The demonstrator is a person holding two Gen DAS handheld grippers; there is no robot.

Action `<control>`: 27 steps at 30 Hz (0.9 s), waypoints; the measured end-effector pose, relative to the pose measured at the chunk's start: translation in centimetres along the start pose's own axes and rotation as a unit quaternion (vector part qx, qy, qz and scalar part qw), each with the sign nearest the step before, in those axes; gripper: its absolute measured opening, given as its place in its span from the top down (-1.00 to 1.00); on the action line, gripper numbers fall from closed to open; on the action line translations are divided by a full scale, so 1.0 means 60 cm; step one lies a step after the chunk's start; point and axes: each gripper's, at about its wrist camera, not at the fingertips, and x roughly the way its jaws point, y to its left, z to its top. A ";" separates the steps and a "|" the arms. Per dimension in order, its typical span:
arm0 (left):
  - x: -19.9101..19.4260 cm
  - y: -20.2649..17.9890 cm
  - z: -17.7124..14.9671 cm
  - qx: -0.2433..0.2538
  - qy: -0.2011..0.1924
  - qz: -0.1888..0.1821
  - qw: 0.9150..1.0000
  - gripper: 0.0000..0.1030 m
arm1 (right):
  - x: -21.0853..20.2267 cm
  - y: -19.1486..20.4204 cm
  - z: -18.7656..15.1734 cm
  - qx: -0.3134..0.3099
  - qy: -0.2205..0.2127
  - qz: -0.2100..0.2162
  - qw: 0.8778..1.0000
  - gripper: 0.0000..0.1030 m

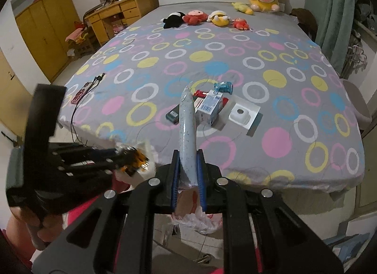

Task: Collect trash
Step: 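Carry both wrappers down toward the white plastic bag on the floor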

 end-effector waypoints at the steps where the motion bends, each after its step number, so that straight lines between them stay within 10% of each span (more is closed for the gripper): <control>1: 0.004 -0.005 -0.008 0.001 0.003 -0.001 1.000 0.67 | 0.000 0.001 -0.007 0.000 0.002 0.001 1.000 0.71; 27: 0.155 -0.017 -0.101 -0.020 0.054 0.001 0.998 0.67 | 0.123 -0.024 -0.148 0.021 0.064 -0.038 0.997 0.72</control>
